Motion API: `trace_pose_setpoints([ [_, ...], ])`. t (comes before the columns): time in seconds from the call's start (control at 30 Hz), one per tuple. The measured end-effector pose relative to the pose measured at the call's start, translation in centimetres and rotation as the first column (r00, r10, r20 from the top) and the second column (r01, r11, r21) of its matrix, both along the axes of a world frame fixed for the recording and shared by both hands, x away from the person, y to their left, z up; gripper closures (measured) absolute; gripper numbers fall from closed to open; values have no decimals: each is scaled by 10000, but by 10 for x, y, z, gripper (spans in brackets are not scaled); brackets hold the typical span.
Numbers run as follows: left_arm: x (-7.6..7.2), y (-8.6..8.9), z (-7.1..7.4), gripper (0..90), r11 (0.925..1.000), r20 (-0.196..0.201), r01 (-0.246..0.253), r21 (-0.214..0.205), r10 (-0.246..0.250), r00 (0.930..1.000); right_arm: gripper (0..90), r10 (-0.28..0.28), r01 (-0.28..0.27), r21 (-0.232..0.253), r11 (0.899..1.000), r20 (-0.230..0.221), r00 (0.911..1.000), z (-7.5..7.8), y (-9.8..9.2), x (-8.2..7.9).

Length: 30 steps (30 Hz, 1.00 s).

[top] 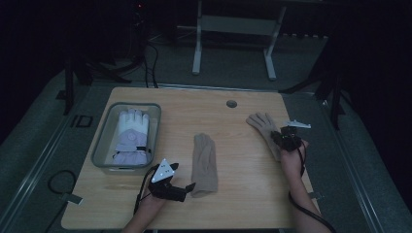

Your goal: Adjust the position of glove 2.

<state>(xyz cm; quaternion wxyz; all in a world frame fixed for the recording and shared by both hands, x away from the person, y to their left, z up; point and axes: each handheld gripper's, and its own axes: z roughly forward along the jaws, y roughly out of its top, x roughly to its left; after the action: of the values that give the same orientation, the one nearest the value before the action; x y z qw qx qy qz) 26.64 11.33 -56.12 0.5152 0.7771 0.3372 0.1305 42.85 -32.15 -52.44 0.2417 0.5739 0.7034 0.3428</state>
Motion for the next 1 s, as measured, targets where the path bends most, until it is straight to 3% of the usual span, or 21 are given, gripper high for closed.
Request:
trace_pose_setpoints([
  [0.23, 0, 1, 1, 25, 9999, 97, -39, 124, 38, 9999, 825, -425, 432, -160, 9989, 425, 9982, 22, 7, -30],
  [0.4, 0, 1, 2, 25, 9999, 152, 121, -22, -120, 9998, 825, -819, 842, -323, 9959, 679, 9943, 27, 10, -46],
  [0.43, -1, 1, 3, 25, 9998, 190, 210, 7, -210, 9996, 824, -1093, 1097, -40, 9940, 608, 9922, 26, 10, -62],
  [0.67, 0, 1, 2, 25, 9999, 204, 123, 91, -124, 9997, 822, -1459, 1466, -63, 9892, 620, 9874, 16, 11, -96],
  [0.73, 0, 1, 2, 25, 9999, 204, 134, 54, -135, 9997, 822, -1491, 1490, 54, 9888, 575, 9872, 14, 10, -99],
  [1.0, 0, 1, 3, 25, 9997, 257, 216, 95, -219, 9994, 784, -1728, 1724, -252, 9847, -166, 9848, -17, 5, -101],
])
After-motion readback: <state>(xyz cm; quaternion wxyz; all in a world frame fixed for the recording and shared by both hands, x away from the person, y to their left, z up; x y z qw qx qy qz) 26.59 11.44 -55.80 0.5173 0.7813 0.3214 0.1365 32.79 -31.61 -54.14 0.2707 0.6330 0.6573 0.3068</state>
